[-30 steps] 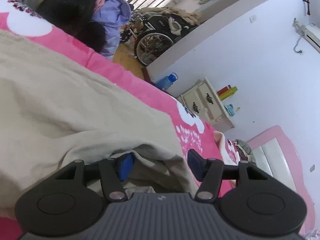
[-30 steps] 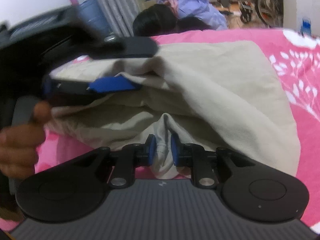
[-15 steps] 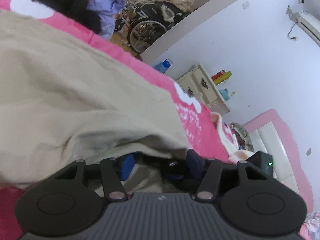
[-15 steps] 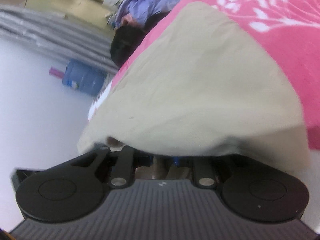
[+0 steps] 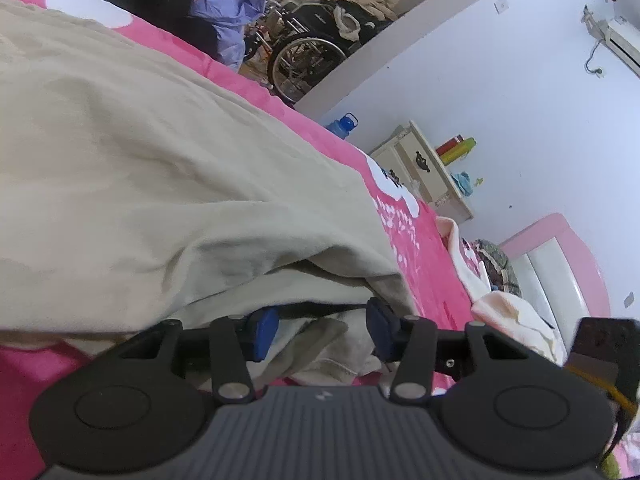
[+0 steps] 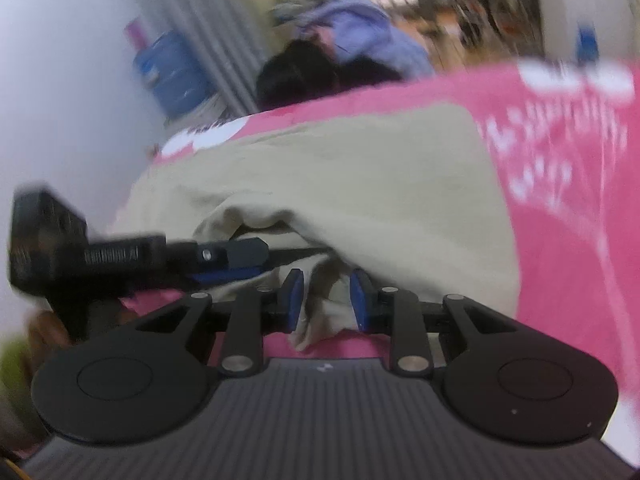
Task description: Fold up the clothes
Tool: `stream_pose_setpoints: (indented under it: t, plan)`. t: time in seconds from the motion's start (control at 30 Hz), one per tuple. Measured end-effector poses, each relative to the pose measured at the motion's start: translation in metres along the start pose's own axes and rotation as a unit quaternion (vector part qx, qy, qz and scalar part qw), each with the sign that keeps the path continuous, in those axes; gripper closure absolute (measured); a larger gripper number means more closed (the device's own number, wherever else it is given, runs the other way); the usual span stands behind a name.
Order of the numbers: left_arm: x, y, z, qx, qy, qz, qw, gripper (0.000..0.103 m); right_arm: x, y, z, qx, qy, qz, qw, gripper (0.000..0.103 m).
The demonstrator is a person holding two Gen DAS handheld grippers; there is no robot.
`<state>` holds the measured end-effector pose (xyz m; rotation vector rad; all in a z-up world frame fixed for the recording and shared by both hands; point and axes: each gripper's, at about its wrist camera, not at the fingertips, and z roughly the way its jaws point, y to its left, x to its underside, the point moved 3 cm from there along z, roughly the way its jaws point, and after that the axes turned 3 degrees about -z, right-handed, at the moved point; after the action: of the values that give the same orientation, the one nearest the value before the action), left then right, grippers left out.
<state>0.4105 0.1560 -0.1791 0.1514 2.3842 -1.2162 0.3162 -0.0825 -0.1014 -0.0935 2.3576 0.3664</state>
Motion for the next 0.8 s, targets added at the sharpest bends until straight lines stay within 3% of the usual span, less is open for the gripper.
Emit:
stream_pose_setpoints:
  t: [0.13, 0.2, 0.33, 0.5, 0.53, 0.57, 0.6, 0.67, 0.8]
  plan:
    - [0.003, 0.004, -0.014, -0.017, -0.010, -0.010, 0.9997, 0.047, -0.001, 0.018, -0.007, -0.003, -0.012, -0.087, 0.996, 0.076]
    - [0.005, 0.009, -0.021, -0.021, -0.014, -0.017, 0.9995, 0.047, 0.002, 0.029, -0.008, -0.021, -0.009, -0.122, 0.992, 0.076]
    - [0.008, 0.020, -0.034, -0.023, -0.026, -0.037, 0.9987, 0.050, 0.006, 0.034, 0.018, -0.013, 0.013, -0.156, 0.988, 0.078]
    - [0.010, 0.023, -0.048, -0.034, -0.040, -0.027, 0.9983, 0.052, 0.006, -0.007, 0.061, 0.004, 0.013, -0.054, 0.998, 0.087]
    - [0.010, 0.024, -0.051, -0.037, -0.042, -0.024, 0.9981, 0.052, 0.009, -0.018, 0.068, -0.003, 0.008, -0.016, 1.000, 0.090]
    - [0.010, 0.024, -0.055, -0.039, -0.045, -0.022, 0.9979, 0.052, 0.011, -0.030, 0.072, -0.014, 0.000, 0.034, 0.999, 0.101]
    - [0.010, 0.024, -0.059, -0.044, -0.049, -0.021, 0.9976, 0.053, 0.012, -0.038, 0.073, -0.016, -0.005, 0.066, 0.998, 0.103]
    - [0.011, 0.027, -0.068, -0.057, -0.057, -0.024, 0.9965, 0.051, 0.013, -0.042, 0.072, -0.018, -0.008, 0.086, 0.996, 0.103]
    - [0.011, 0.043, -0.090, -0.074, -0.080, -0.061, 0.9921, 0.049, 0.013, -0.036, 0.074, -0.005, -0.011, 0.065, 0.998, 0.103]
